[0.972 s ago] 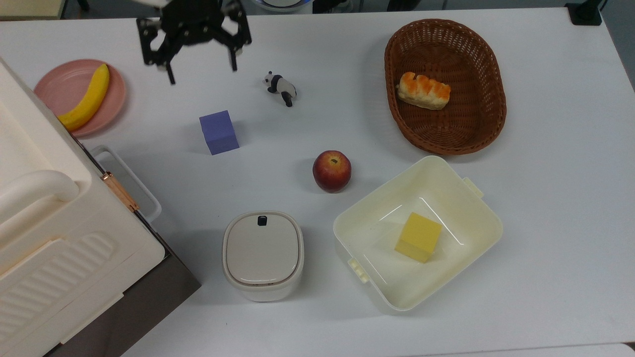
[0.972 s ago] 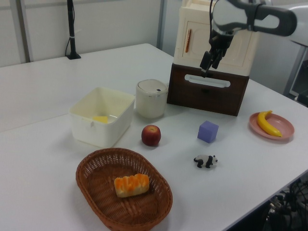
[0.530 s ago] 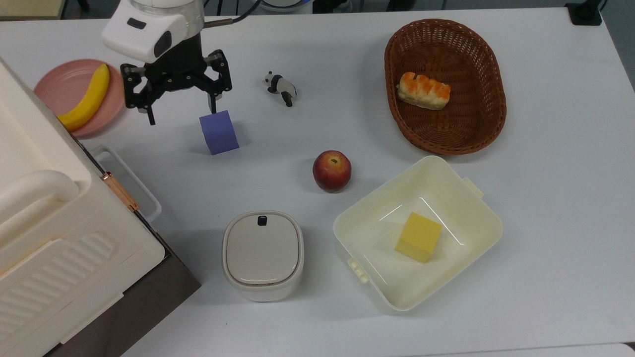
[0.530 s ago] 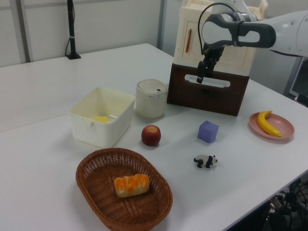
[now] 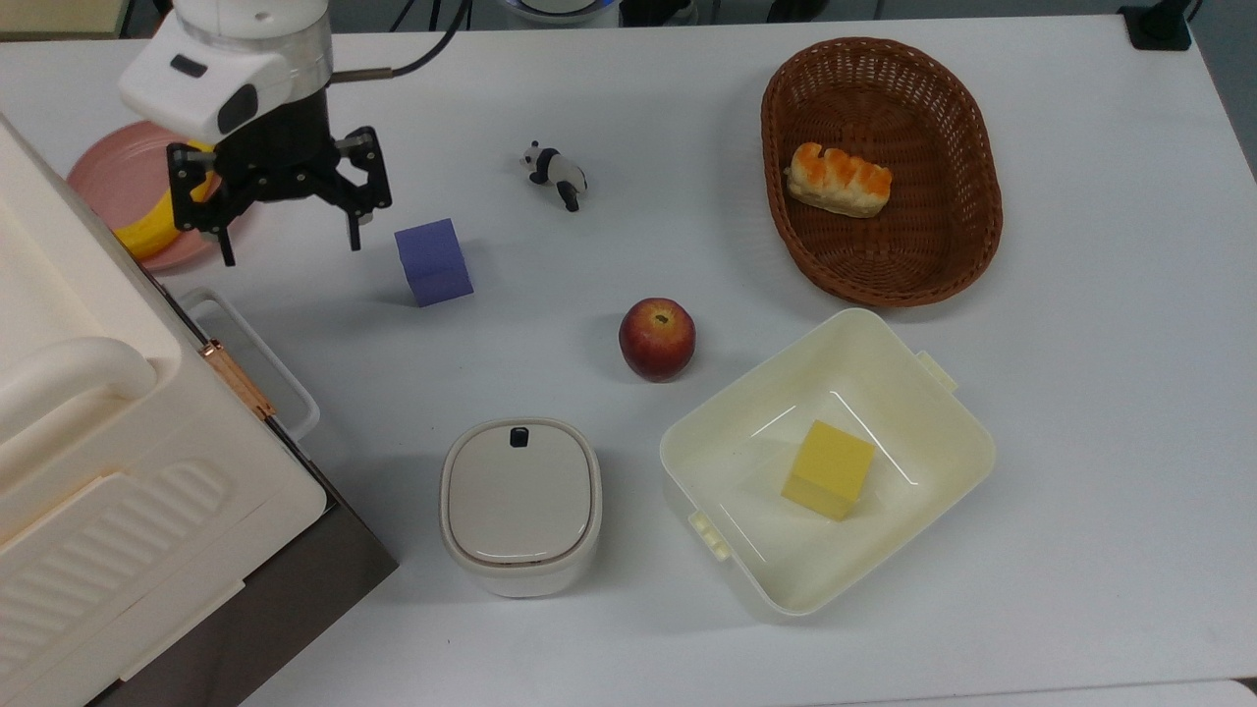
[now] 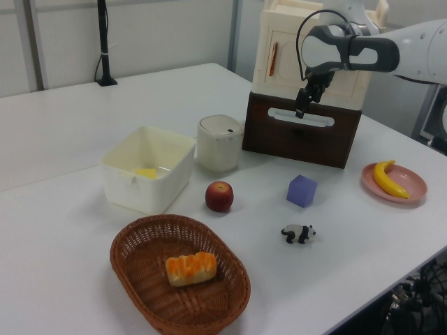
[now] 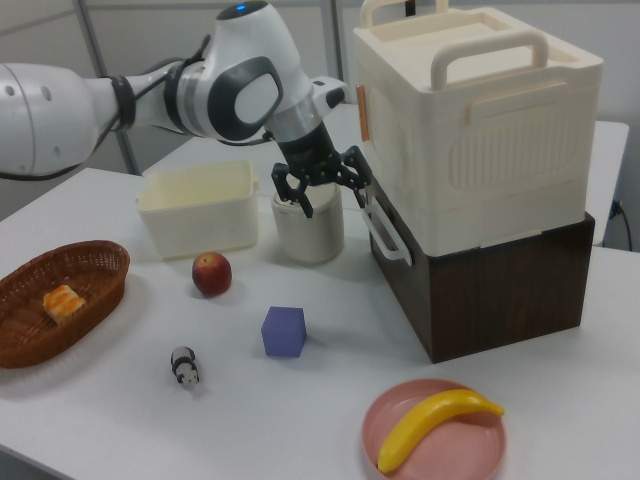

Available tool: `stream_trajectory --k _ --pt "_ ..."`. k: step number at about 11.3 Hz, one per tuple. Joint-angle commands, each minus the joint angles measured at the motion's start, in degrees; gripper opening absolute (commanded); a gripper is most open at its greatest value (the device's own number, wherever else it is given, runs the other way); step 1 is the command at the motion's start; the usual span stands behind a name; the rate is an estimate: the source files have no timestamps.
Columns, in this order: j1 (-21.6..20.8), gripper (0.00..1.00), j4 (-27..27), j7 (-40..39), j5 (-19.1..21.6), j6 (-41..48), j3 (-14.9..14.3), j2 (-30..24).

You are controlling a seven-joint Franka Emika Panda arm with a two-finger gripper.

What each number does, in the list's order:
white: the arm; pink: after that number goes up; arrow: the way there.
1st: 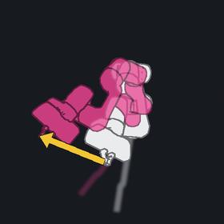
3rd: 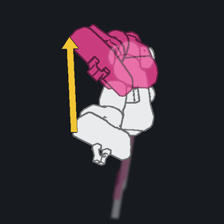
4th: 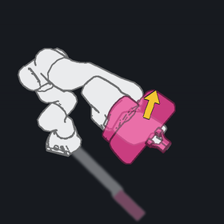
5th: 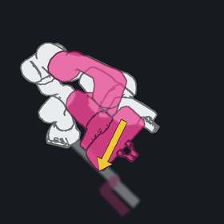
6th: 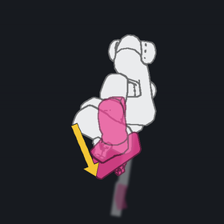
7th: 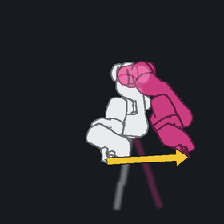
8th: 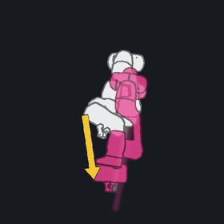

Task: Slide the drawer open
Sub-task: 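Position the gripper fingers around the drawer's white handle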

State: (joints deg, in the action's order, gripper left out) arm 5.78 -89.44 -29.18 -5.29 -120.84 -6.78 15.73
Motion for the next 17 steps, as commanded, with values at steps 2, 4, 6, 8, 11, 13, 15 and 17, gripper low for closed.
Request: stream_trajectory --k 2,4,6,8,11,13,15,17 --pt "-0.1 1.0 3.1 -1.6 -0.9 -0.6 -0.6 3.8" --pt "-0.1 1.0 3.2 -1.6 -0.9 -0.7 -0.6 4.5" --pt "-0.2 1.0 4.5 -2.4 -0.9 -0.8 -0.6 5.6" --pt "-0.1 1.0 5.7 -2.3 -0.9 -0.8 -0.6 6.9" --pt "-0.1 1.0 5.8 -2.1 -0.9 -3.0 -0.6 8.1" --pt "-0.1 1.0 5.7 -2.2 -1.3 -4.0 -0.6 8.4" --pt "-0.2 1.0 5.8 -2.1 -2.4 -4.1 -0.6 9.4" --pt "-0.2 1.0 5.7 -2.1 -2.5 -5.1 -0.6 9.5"
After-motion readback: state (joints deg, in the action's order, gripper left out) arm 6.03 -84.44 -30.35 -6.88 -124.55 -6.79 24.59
